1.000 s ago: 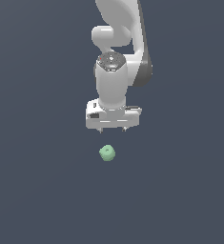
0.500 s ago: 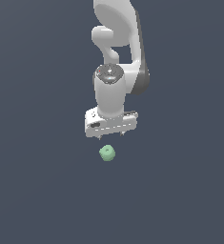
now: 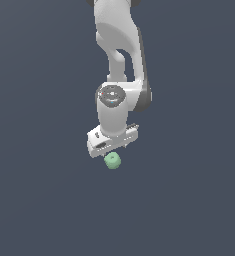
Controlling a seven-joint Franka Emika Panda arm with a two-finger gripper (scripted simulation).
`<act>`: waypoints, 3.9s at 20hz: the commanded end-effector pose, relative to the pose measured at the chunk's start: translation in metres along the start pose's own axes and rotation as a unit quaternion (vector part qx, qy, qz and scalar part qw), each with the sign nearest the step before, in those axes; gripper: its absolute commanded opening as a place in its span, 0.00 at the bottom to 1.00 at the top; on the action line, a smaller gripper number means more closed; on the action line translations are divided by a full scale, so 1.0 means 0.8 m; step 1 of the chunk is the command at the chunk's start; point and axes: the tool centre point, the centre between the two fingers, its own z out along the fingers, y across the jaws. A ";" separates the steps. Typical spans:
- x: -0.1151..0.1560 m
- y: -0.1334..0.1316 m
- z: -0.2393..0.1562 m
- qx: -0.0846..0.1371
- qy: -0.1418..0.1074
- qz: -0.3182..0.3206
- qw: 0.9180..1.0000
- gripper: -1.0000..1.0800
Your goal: Pick up the object and move it to a goal position.
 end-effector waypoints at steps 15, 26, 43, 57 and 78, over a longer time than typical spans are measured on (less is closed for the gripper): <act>0.005 0.011 0.032 0.001 -0.003 -0.072 0.997 0.96; 0.003 0.010 0.088 0.001 -0.003 -0.074 0.997 0.96; 0.004 0.011 0.095 0.001 -0.003 -0.074 0.997 0.00; -0.016 0.010 0.025 0.001 -0.003 -0.074 0.997 0.00; -0.098 0.001 -0.266 0.001 -0.002 -0.075 0.997 0.00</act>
